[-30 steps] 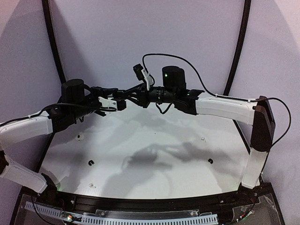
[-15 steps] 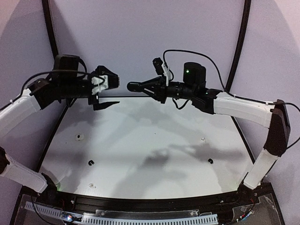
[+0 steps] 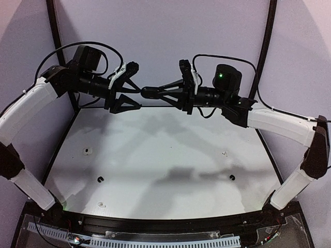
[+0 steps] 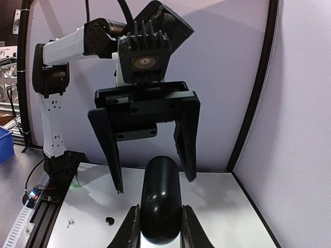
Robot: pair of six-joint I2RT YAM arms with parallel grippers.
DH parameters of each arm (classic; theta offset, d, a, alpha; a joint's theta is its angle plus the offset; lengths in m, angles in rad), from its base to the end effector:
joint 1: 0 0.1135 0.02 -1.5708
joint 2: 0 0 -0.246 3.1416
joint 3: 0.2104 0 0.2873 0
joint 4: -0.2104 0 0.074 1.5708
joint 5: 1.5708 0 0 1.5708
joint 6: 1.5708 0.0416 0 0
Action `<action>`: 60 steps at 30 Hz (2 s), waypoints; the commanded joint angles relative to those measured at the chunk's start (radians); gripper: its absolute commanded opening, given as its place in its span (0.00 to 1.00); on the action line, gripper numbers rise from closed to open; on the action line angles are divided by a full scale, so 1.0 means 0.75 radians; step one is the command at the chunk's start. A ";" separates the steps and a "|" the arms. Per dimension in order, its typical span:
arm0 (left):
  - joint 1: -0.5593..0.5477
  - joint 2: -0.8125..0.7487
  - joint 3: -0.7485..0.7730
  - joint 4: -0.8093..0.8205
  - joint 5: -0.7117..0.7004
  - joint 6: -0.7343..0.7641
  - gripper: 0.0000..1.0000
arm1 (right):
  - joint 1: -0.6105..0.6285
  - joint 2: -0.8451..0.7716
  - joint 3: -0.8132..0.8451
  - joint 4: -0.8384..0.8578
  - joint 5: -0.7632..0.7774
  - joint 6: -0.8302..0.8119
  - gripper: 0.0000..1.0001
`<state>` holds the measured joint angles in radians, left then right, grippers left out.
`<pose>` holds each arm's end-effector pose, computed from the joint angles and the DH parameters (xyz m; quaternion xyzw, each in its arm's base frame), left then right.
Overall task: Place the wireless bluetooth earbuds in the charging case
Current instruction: Pass from the right arm to the left
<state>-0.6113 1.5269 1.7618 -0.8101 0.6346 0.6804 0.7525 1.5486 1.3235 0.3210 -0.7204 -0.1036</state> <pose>0.2796 -0.2261 0.4245 0.6214 0.5770 -0.2583 0.4629 0.2780 0.2979 0.3653 -0.4985 0.4642 0.4454 0.5810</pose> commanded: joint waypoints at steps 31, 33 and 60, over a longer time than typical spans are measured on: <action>-0.052 -0.022 0.026 0.087 -0.026 -0.269 0.30 | 0.020 0.071 0.005 0.177 -0.042 0.077 0.00; -0.052 -0.068 -0.050 0.179 -0.031 -0.328 0.49 | 0.012 0.062 -0.036 0.285 -0.057 0.133 0.00; -0.052 -0.305 -0.727 1.347 0.274 -0.900 0.40 | 0.005 0.007 -0.054 0.491 -0.134 0.288 0.00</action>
<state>-0.6445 1.3014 1.2224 0.1608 0.8120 0.0280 0.7635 1.5753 1.2785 0.6529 -0.8215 0.0978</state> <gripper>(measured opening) 0.412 0.197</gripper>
